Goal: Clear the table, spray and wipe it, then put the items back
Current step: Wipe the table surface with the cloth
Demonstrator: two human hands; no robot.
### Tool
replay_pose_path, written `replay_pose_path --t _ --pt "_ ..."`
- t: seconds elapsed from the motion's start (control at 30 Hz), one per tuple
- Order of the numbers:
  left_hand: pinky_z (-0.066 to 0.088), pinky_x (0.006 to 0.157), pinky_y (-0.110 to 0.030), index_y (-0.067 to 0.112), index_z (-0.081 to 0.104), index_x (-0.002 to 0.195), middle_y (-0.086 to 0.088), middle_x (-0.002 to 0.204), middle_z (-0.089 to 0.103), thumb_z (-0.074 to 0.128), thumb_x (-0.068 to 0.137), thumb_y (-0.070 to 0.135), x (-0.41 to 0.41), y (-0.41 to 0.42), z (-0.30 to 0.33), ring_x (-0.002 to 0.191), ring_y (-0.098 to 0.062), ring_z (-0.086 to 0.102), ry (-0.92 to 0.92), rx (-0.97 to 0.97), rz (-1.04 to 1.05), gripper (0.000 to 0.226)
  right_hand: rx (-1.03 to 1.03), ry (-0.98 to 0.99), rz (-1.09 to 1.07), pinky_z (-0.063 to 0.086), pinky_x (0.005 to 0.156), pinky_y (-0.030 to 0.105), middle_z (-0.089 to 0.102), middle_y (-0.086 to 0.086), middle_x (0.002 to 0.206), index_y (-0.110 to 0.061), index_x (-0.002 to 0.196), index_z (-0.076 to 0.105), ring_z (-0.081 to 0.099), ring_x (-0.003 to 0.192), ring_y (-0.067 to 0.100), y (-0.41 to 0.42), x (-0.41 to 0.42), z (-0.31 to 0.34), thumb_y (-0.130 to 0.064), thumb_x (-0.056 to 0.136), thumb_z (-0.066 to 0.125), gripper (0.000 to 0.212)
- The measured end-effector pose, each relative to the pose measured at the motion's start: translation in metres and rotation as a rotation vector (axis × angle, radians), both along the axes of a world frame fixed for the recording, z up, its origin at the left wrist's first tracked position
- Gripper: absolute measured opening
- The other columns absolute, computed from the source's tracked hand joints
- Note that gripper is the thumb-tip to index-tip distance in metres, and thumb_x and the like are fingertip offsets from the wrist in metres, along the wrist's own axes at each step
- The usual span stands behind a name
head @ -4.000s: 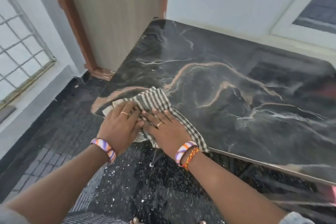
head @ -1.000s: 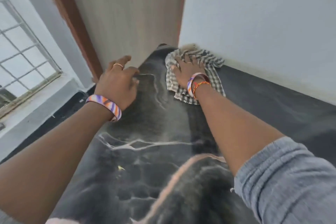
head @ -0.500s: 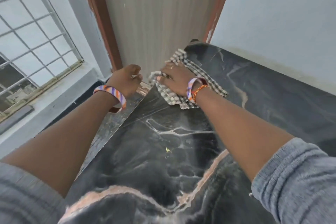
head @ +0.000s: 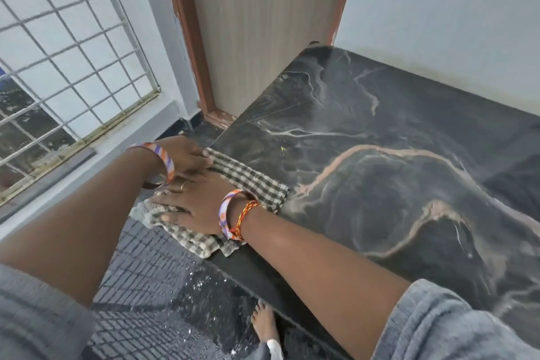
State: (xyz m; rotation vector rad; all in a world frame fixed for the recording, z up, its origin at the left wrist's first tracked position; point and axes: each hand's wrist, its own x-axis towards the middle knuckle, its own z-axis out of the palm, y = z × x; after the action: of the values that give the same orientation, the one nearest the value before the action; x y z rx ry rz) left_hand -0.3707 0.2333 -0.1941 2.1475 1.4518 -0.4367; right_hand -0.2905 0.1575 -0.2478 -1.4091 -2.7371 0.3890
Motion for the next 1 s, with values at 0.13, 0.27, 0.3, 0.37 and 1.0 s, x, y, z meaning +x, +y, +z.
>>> replay_pose_path --t 0.13,0.27,0.3,0.37,1.0 --pt "0.044 0.094 -0.035 0.01 0.054 0.126 -0.015 0.124 0.061 0.047 0.091 0.043 -0.018 -0.043 -0.006 0.112 -0.031 0.057 0.076 0.206 -0.002 0.048 0.015 -0.076 -0.019 0.012 0.116 0.039 0.031 0.004 0.153 -0.031 0.145 0.029 0.023 0.141 0.027 -0.042 -0.012 0.005 -0.037 0.099 0.033 0.046" --pt "0.036 0.107 -0.039 0.01 0.038 0.139 -0.013 0.149 0.036 0.031 0.098 0.037 -0.015 -0.099 -0.02 0.131 -0.031 0.044 0.038 0.344 -0.026 0.049 0.088 -0.27 -0.145 0.009 0.118 0.042 0.041 0.016 0.146 -0.011 0.141 0.038 0.029 0.139 0.032 -0.077 -0.019 0.0 -0.023 0.095 0.037 0.047" --pt "0.038 0.105 -0.038 0.012 0.04 0.138 -0.01 0.149 0.037 0.03 0.099 0.035 -0.015 -0.114 -0.023 0.129 -0.03 0.046 -0.019 0.37 -0.03 0.047 0.106 -0.322 -0.165 0.003 0.119 0.043 0.038 0.016 0.148 -0.009 0.142 0.037 0.024 0.141 0.032 -0.089 -0.018 -0.002 -0.02 0.095 0.036 0.048" --pt "0.045 0.096 -0.036 0.018 0.048 0.133 -0.008 0.139 0.052 0.032 0.098 0.035 -0.013 -0.141 -0.025 0.119 -0.029 0.055 -0.131 0.44 -0.057 0.042 0.122 -0.345 -0.19 -0.004 0.118 0.042 0.034 0.014 0.15 -0.01 0.142 0.035 0.016 0.144 0.031 -0.117 -0.006 -0.007 -0.014 0.094 0.036 0.048" --pt "0.043 0.097 -0.022 0.017 0.058 0.127 -0.007 0.124 0.066 0.061 0.069 0.042 0.211 -0.352 -0.013 0.114 -0.019 0.061 -0.473 -0.162 -1.122 0.063 0.052 -0.351 -0.836 0.048 0.095 0.043 0.059 0.006 0.131 -0.036 0.127 0.043 0.062 0.115 0.025 -0.482 0.211 -0.009 0.0 0.059 0.068 0.081"
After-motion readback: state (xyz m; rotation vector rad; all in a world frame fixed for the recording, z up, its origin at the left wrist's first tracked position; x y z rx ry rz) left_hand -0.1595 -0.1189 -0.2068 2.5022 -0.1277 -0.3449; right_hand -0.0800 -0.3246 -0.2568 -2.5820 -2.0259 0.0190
